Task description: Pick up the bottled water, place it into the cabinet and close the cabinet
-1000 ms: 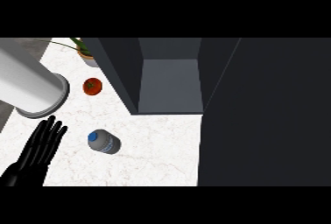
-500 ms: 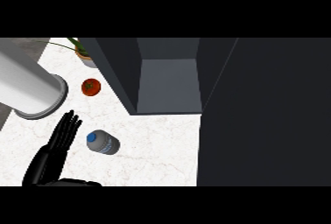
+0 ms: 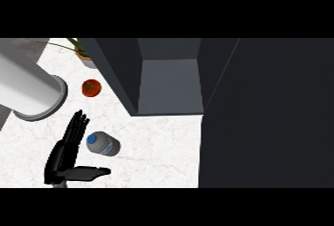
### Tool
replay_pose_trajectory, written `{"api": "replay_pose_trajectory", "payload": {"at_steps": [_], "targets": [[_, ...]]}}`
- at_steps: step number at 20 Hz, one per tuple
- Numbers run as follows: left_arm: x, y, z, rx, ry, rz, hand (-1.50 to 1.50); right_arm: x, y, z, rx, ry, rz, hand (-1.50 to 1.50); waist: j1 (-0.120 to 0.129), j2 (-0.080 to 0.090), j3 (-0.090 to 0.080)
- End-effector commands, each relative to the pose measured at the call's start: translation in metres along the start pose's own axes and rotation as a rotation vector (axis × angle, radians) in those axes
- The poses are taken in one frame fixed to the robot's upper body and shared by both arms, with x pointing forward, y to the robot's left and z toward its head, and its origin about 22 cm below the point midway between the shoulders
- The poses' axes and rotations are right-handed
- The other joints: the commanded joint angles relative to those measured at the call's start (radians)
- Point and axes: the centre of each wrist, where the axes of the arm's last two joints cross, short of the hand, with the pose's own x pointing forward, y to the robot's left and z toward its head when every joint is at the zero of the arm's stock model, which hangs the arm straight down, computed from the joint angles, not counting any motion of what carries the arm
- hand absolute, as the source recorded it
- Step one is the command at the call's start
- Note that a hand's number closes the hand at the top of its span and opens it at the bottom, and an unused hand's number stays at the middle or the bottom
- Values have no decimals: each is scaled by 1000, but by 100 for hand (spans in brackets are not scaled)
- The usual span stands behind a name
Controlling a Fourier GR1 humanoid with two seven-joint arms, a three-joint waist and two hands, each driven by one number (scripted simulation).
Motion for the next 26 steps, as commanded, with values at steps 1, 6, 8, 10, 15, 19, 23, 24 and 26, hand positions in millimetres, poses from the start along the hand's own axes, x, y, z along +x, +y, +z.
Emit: {"api": "replay_pose_trajectory", "payload": {"at_steps": [1, 6, 8, 10, 15, 19, 23, 24, 26], "targets": [[-31, 11, 10, 0, 18, -3, -150, 30, 2, 4, 6, -56, 2, -150, -1, 0, 0], [-48, -7, -5, -80, 45, 109, -150, 35, 5, 6, 3, -41, 21, -150, -2, 1, -1], [-66, -9, 5, -101, 53, 131, -150, 22, 2, 3, 7, -18, 12, -150, 0, 3, -1], [-63, -16, 4, -126, 64, 185, -150, 31, -2, 10, 2, -21, 23, -150, 1, -1, 0], [-81, -21, 3, -98, 50, 214, -150, 26, -5, 16, 6, -18, 25, -150, -7, 0, 0], [-85, -34, -6, -57, 22, 256, 150, 21, -1, 16, 13, -20, 7, -150, -1, 1, 0], [-87, -37, -17, -43, 52, 303, 150, 29, 0, 17, 17, -16, 28, -150, -8, 3, -1], [-92, -58, -6, -71, 44, 323, 150, 29, -4, 10, 7, -21, 18, -150, 7, 3, 0], [-85, -32, -19, -41, 27, 352, 150, 25, 2, 15, -12, -41, 8, -150, -5, 3, -1]]}}
